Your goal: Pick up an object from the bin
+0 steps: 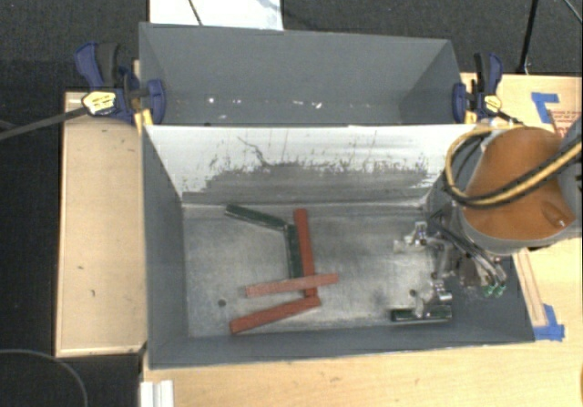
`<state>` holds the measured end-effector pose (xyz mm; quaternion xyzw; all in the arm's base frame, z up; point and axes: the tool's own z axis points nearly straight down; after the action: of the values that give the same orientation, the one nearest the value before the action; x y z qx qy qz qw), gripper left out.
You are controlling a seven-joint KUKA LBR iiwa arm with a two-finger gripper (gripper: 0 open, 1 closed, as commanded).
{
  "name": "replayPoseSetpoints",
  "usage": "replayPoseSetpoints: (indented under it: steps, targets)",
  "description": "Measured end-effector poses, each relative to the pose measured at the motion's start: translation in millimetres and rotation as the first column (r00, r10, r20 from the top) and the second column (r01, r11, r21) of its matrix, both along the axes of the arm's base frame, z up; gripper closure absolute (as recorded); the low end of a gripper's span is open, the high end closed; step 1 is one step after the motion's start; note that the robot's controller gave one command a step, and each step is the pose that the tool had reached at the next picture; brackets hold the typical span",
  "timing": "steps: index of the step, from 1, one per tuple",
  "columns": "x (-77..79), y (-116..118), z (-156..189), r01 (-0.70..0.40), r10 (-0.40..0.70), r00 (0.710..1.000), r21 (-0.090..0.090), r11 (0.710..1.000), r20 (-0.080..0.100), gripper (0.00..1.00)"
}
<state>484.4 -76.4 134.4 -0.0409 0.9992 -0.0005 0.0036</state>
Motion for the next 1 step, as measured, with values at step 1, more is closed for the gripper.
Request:
replayPoseSetpoints:
  steps: [1]
  targets:
    - [0.2, -16.0, -44.3, -0.076, 0.076, 0.997, 0.0, 0.997, -0.004, 0.0]
